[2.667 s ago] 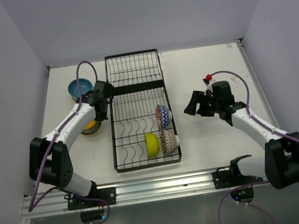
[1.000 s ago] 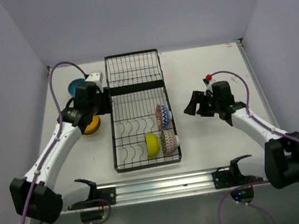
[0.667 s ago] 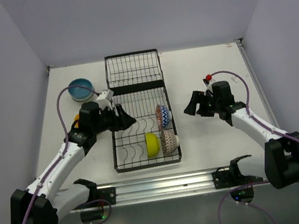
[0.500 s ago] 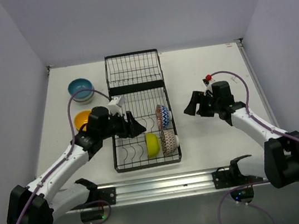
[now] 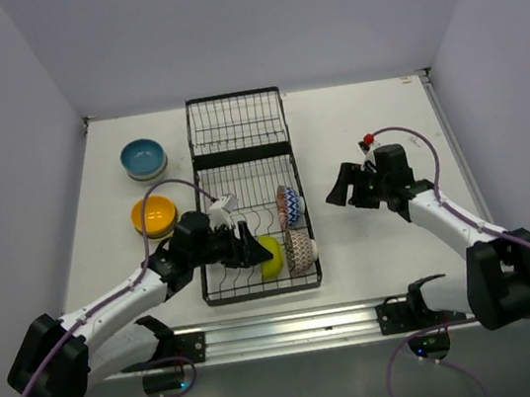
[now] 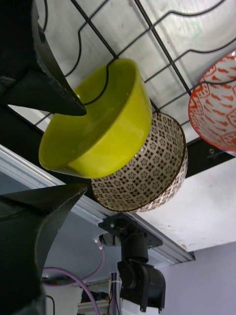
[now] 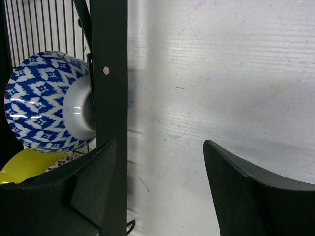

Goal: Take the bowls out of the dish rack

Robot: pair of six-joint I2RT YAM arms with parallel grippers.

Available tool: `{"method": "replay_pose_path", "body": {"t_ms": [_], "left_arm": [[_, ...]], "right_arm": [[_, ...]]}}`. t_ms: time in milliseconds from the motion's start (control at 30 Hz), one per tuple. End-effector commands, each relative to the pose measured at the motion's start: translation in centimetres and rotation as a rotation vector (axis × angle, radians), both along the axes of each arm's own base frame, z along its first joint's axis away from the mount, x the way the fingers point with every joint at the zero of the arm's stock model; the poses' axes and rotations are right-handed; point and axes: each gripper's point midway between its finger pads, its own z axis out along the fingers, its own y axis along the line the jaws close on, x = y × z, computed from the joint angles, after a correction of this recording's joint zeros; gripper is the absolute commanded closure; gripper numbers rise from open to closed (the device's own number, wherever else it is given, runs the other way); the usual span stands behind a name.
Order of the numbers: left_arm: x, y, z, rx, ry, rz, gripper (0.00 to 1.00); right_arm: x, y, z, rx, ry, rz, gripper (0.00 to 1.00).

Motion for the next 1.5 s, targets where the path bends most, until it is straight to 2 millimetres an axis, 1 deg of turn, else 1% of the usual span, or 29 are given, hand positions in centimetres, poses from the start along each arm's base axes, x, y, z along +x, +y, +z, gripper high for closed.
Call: {"method": "replay_pose_path", "body": {"t_ms": [0,33,67,100,133,167,200,233,267,367,600,667,700,767,800,833,867,900,933,967,1000,1067,1100,1133,1167,1267,1300,1367,1467], "left_arm": [[0.3,-1.9,2.4,-0.123,-0.044,-0.005,0.41],[0.1,-2.2,2.1,-0.127,-0.036,-0.01,0.43],[0.2,-2.3,2.1,-0.133,-0.035,-0.009,0.5],[0.3,-2.5,2.4,-0.146,-0.034,-0.005,0.55],[0.4,-2.6,2.2,-0.146,-0.029,-0.001,0.6],[0.3,-2.6,1.9,-0.148,-0.022,0.001,0.71],[0.4,-2.7,2.1,-0.161,-0.026,0.004,0.75],[0.5,-2.8,1.9,-0.159,-0.021,0.004,0.8],[0.5,-2.8,1.9,-0.159,-0.023,0.004,0.87],[0.6,-3.1,2.0,-0.164,-0.03,-0.009,1.0],[0.8,-3.5,3.2,-0.206,-0.09,-0.038,1.0],[0.7,-3.5,3.1,-0.215,-0.09,-0.035,1.0],[0.8,-3.5,3.6,-0.234,-0.09,-0.023,1.0],[0.9,-3.0,3.1,-0.244,-0.076,0.025,1.0],[0.9,-3.0,3.7,-0.277,-0.067,0.05,1.0],[1.5,-2.6,4.1,-0.292,-0.078,0.095,1.0],[1.5,-2.2,3.6,-0.291,-0.064,0.124,1.0],[1.7,-2.1,4.3,-0.326,-0.052,0.155,1.0],[2.2,-1.7,4.1,-0.333,-0.047,0.203,1.0],[2.1,-1.3,3.6,-0.34,-0.033,0.232,1.0],[2.3,-1.2,4.6,-0.4,-0.03,0.254,1.0],[2.5,-1.0,5.3,-0.45,-0.029,0.282,1.0],[2.7,-1.1,6.1,-0.495,-0.031,0.289,1.0],[2.9,-1.1,6.3,-0.507,-0.027,0.298,1.0],[3.0,-1.1,7.1,-0.541,-0.036,0.301,1.0],[3.6,-1.1,7.7,-0.589,-0.012,0.334,1.0],[3.7,-1.1,8.4,-0.623,-0.01,0.339,1.0],[4.0,-1.1,8.6,-0.644,0.001,0.355,1.0],[4.4,-1.0,9.7,-0.7,-0.003,0.365,1.0]], "right_arm": [[0.7,0.0,0.4,-0.008,-0.023,-0.002,0.25],[0.7,0.0,0.4,-0.008,-0.024,0.0,0.25],[0.7,0.0,0.4,-0.008,-0.024,0.0,0.25],[0.6,0.0,0.4,-0.007,-0.021,0.001,0.25],[0.6,0.0,0.4,-0.008,-0.021,0.0,0.25],[0.6,0.1,0.4,-0.006,-0.019,0.004,0.25],[0.6,0.0,0.4,-0.007,-0.017,0.003,0.25],[0.6,0.0,0.3,-0.007,-0.014,0.003,0.25],[0.6,0.0,0.3,-0.008,-0.014,0.002,0.25],[0.6,0.0,0.2,-0.009,-0.01,0.003,0.25],[0.6,0.0,-0.1,-0.013,0.001,0.002,0.25],[0.6,-0.1,-0.2,-0.015,0.003,0.0,0.25],[0.6,-0.1,-0.2,-0.016,0.003,0.001,0.25],[0.6,-0.1,-0.2,-0.018,0.004,0.001,0.25],[0.6,-0.1,-0.2,-0.018,0.004,0.001,0.25],[0.7,-0.2,-0.3,-0.02,0.005,-0.001,0.25],[0.6,-0.1,-0.3,-0.019,0.004,0.002,0.25],[0.7,-0.1,-0.3,-0.019,0.006,-0.001,0.25],[0.6,-0.1,-0.3,-0.019,0.006,0.001,0.25],[0.6,-0.1,-0.3,-0.019,0.006,0.001,0.25],[0.7,0.0,-0.3,-0.018,0.007,0.004,0.25],[0.7,0.0,-0.3,-0.016,0.01,0.003,0.25],[0.6,0.0,-0.4,-0.018,0.012,0.004,0.25],[0.7,-0.1,-0.4,-0.018,0.01,0.003,0.25],[0.6,0.0,-0.3,-0.017,0.011,0.003,0.25],[0.7,0.0,-0.3,-0.02,0.006,0.004,0.25],[0.7,-0.1,-0.3,-0.021,0.006,0.001,0.25],[0.7,-0.1,-0.2,-0.021,0.005,0.001,0.25],[0.6,-0.1,-0.3,-0.02,0.006,0.002,0.25]]}}
